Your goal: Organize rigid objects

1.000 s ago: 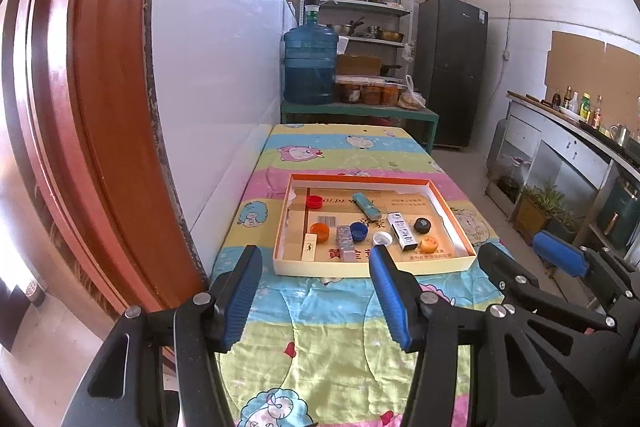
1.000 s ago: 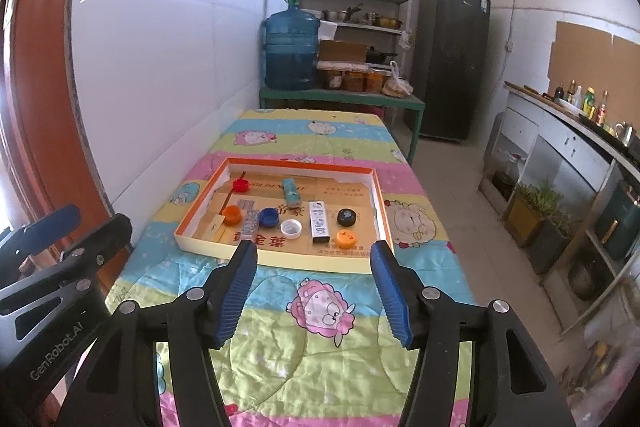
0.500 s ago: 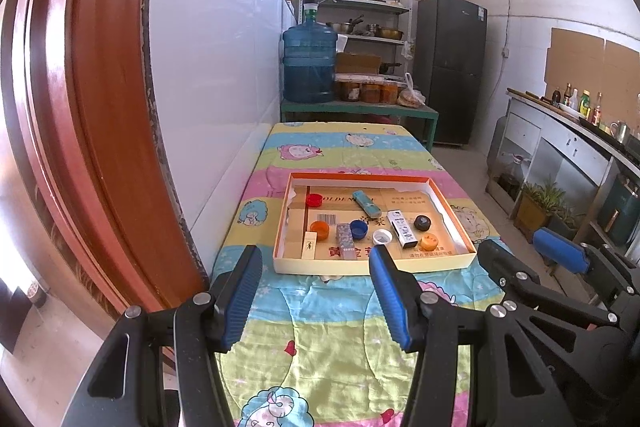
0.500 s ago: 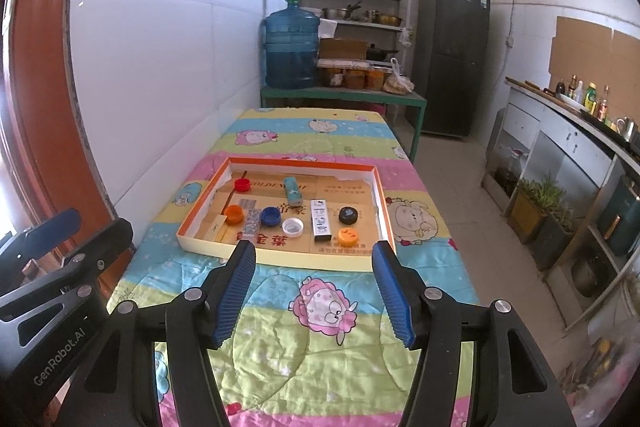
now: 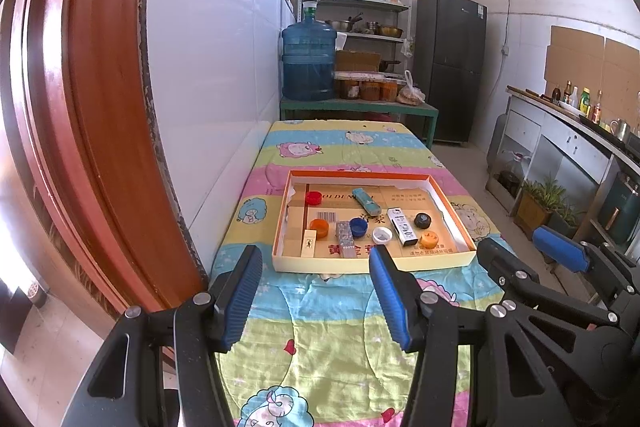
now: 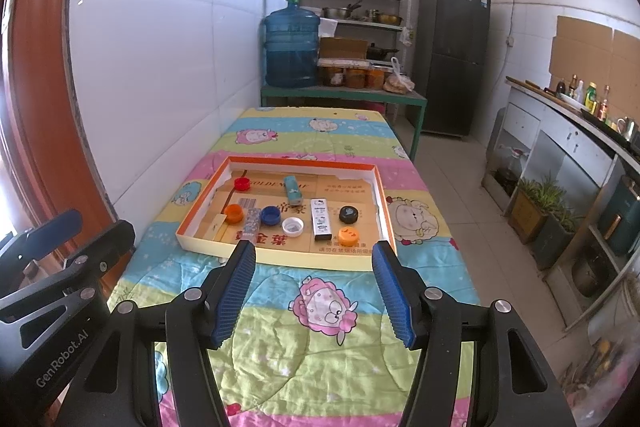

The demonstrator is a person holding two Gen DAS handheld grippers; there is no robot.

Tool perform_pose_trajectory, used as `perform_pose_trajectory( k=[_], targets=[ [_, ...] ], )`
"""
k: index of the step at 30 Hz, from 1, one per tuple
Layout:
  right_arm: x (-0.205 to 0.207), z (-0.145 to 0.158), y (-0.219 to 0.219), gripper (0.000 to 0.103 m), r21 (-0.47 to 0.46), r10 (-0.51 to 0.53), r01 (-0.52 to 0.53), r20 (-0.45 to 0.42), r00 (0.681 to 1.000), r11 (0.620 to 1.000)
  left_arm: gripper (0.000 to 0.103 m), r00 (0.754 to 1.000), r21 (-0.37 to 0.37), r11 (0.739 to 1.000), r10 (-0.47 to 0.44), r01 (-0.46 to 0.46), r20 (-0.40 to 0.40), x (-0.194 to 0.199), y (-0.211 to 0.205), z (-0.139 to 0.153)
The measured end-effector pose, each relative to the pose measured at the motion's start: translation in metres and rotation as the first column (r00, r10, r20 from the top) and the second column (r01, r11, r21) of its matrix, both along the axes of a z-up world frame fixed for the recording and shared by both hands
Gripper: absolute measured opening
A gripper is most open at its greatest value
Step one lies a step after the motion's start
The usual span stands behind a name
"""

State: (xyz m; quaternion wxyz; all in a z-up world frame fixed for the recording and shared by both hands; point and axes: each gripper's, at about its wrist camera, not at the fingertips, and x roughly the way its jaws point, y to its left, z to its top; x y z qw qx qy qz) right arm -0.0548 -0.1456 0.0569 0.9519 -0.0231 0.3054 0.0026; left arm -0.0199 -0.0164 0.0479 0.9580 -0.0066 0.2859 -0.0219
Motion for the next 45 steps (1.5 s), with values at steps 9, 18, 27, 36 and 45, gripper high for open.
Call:
perform_pose_trajectory(
  k=[9, 18, 27, 36, 45],
  targets=[
    [-0.0001, -0.0001, 0.0001, 0.063, 0.000, 0.000, 0.000, -0.001, 1.000, 1.000, 0.055, 1.000, 0.001, 1.000, 0.001, -0.001, -0.007, 0.0008, 0.0001, -0.0027],
    [0.0003, -0.0009, -0.0005, 0.063, 0.001, 0.001, -0.001, -0.001, 1.000, 1.000, 0.055, 1.000, 0.004, 1.000, 0.002, -0.002, -0.012, 0.0025, -0.0010, -0.0055],
    [0.0003, -0.0030, -0.0009, 0.063, 0.003, 0.001, -0.001, -0.003, 1.000, 1.000, 0.055, 1.000, 0.007, 1.000, 0.002, -0.002, -0.012, 0.0028, -0.0012, -0.0058],
    [0.0004, -0.0028, -0.0010, 0.063, 0.002, 0.001, -0.001, -0.003, 1.000, 1.000, 0.055, 1.000, 0.004, 1.000, 0.001, -0.001, -0.013, 0.0024, -0.0013, -0.0055],
    [0.0002, -0.0026, -0.0012, 0.063, 0.002, 0.001, -0.001, -0.003, 1.000, 1.000, 0.055, 1.000, 0.004, 1.000, 0.000, 0.000, -0.015, 0.0025, -0.0022, -0.0076]
  ],
)
